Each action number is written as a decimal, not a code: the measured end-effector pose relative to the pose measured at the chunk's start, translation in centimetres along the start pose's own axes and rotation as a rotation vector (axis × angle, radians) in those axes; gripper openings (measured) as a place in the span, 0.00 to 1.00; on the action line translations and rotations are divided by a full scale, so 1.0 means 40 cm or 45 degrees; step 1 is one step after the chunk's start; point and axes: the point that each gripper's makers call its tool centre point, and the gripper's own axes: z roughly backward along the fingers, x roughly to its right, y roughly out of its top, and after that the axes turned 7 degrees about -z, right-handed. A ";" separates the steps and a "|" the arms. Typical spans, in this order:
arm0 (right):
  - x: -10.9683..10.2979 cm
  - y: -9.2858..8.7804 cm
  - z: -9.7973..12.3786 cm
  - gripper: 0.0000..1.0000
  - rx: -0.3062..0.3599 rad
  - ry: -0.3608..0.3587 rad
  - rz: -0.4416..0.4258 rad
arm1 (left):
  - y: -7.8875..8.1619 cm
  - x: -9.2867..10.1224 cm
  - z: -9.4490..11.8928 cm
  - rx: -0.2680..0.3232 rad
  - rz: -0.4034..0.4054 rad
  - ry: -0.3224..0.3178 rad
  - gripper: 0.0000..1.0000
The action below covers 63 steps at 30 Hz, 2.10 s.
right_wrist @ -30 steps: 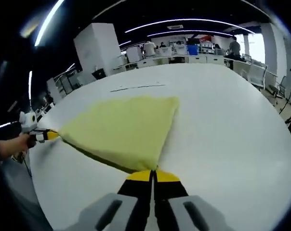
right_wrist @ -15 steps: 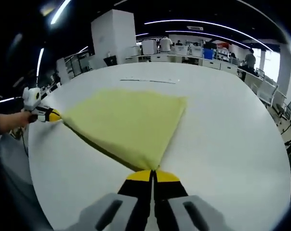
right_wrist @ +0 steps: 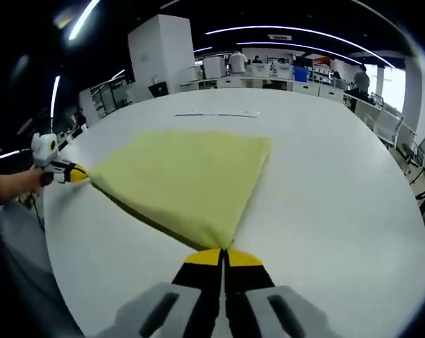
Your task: Fold the garment on the visible template until the final outline fits inside the template.
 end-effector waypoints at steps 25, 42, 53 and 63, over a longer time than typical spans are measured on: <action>-0.041 -0.046 0.021 0.00 -0.021 0.032 -0.025 | -0.028 0.043 0.048 -0.064 0.038 0.011 0.00; -0.065 -0.050 0.014 0.12 -0.032 0.047 -0.134 | -0.028 0.031 0.062 -0.044 0.102 0.051 0.11; -0.125 -0.004 0.026 0.61 -0.026 0.105 -0.076 | 0.038 0.050 0.087 0.063 0.116 0.047 0.59; -0.160 0.038 0.065 0.84 0.008 0.135 -0.027 | 0.087 0.063 0.120 0.130 0.146 0.026 0.78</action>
